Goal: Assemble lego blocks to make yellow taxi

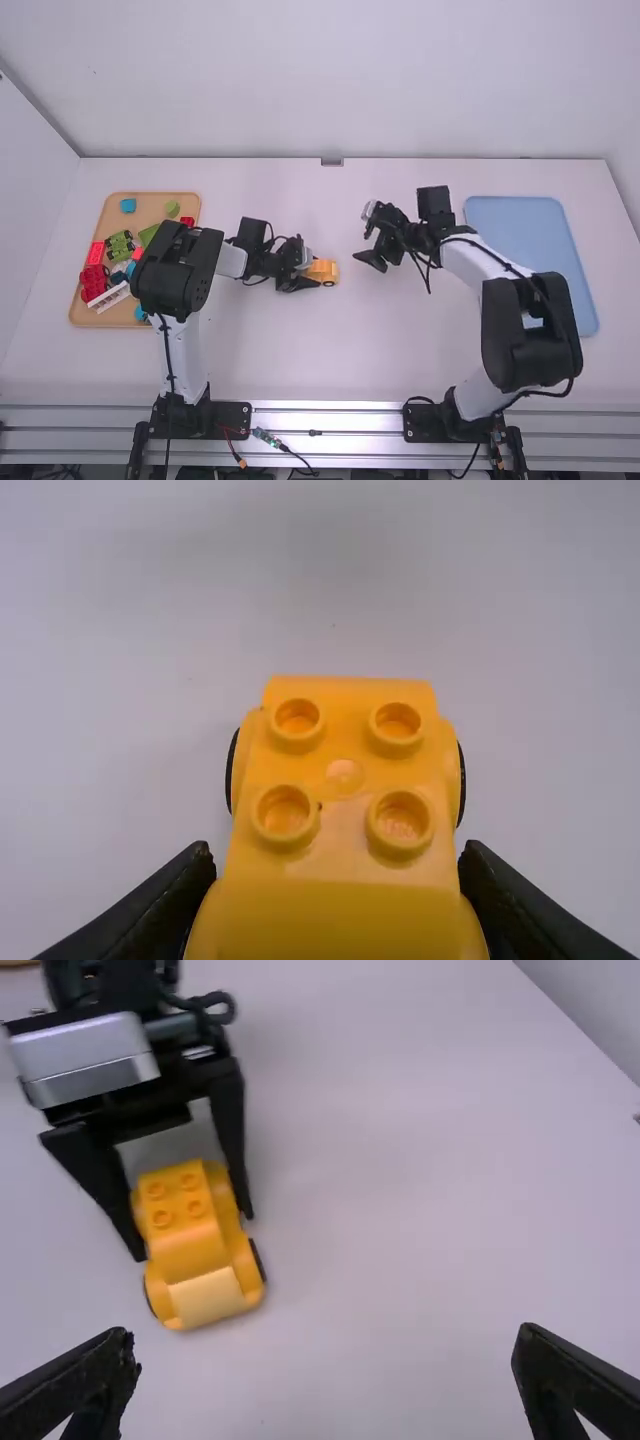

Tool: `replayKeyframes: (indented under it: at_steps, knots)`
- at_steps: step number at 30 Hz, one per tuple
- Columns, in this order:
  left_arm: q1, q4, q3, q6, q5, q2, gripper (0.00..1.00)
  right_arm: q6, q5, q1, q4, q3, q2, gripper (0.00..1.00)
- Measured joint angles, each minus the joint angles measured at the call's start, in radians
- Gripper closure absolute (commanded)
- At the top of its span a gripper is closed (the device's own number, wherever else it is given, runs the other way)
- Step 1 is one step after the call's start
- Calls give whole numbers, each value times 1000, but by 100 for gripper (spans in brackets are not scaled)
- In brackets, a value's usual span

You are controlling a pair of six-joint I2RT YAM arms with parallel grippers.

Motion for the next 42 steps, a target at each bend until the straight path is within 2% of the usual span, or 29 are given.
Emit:
replayKeyframes:
  at_steps: [1,2,3,5,8,16,19,25,29,31,36,42]
  knots:
    - [0,0,0,0,-3,0,72,16,17,-2,-4,0,-4,1]
    - [0,-5,2,1,-6,0,54,34,42,-3,-24,0,-5,1]
    - [0,-5,2,1,-6,0,54,34,42,-3,-24,0,-5,1]
    - [0,-12,5,0,-30,-2,1,54,73,-8,-54,-5,-5,1]
    - [-1,-20,3,-6,-48,0,1,51,80,-14,-16,-37,-5,1]
    - [-1,-92,-4,-6,-114,-52,1,38,2,-18,236,-204,-5,1]
    - [-1,-174,-15,-6,-159,-130,1,42,-20,0,309,-240,-5,1]
    - [25,-314,-13,-7,-180,-333,1,23,-84,53,344,-255,-2,1]
    - [79,-425,-9,-7,-181,-448,1,12,-121,82,346,-206,80,1]
    - [124,-468,-9,-6,-162,-494,1,5,-154,94,344,-154,164,1]
    - [215,-496,-9,-7,-114,-523,1,-54,-259,110,338,-44,327,1]
    - [273,-503,-9,-8,-84,-523,1,-98,-326,157,339,19,423,1]
